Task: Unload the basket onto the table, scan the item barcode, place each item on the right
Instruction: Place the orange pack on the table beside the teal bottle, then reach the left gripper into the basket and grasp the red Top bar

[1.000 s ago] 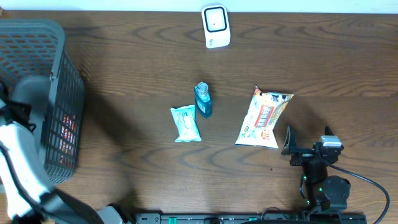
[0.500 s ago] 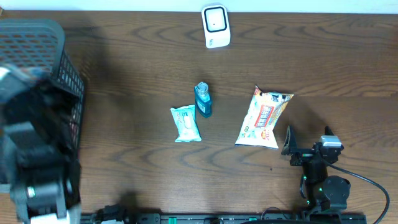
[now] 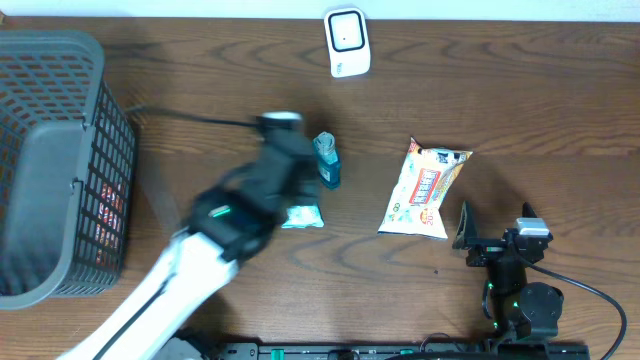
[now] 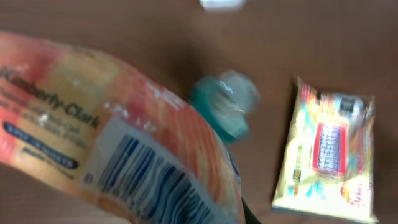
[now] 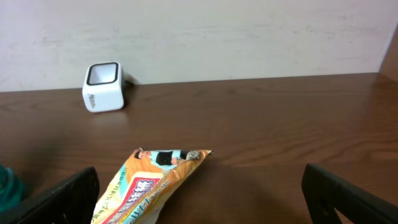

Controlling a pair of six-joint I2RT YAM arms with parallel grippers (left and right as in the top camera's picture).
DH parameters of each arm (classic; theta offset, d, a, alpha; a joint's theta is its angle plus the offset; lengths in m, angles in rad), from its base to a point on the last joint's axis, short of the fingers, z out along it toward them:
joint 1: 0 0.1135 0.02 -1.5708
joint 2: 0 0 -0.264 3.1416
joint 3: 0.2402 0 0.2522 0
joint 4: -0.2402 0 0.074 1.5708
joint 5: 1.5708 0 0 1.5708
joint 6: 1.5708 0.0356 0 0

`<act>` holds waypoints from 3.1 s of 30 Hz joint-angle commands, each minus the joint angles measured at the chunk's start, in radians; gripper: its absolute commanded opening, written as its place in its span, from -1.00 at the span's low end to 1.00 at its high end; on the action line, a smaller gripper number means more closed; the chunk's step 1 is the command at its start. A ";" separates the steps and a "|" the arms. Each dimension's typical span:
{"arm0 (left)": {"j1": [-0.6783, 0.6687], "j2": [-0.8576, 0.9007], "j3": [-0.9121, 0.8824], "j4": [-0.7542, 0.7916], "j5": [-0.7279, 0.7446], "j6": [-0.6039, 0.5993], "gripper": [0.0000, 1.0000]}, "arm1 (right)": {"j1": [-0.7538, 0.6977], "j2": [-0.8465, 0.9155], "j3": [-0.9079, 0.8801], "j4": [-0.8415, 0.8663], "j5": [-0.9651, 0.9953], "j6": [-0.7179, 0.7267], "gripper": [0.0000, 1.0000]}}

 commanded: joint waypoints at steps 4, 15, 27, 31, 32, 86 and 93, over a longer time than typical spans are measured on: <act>-0.124 0.273 -0.013 0.057 0.000 -0.101 -0.85 | -0.008 -0.002 -0.002 -0.004 0.002 0.013 0.98; -0.246 0.412 -0.013 0.126 0.000 -0.185 -0.85 | -0.008 -0.002 -0.002 -0.004 0.002 0.013 0.98; -0.254 0.146 0.044 0.057 0.064 -0.101 0.61 | -0.008 -0.002 -0.002 -0.004 0.002 0.013 0.98; -0.214 -0.035 0.116 -0.029 -0.015 -0.015 0.78 | -0.008 -0.002 -0.002 -0.004 0.002 0.013 0.99; -0.191 -0.080 0.138 -0.053 -0.044 0.008 0.86 | -0.008 -0.002 -0.002 -0.004 0.002 0.013 0.98; 1.483 0.575 0.229 -0.313 0.450 -0.869 0.96 | -0.008 -0.001 -0.002 -0.004 0.002 0.013 0.98; 1.449 0.624 0.224 -0.332 0.437 -0.861 0.96 | -0.008 -0.001 -0.002 -0.004 0.002 0.013 0.99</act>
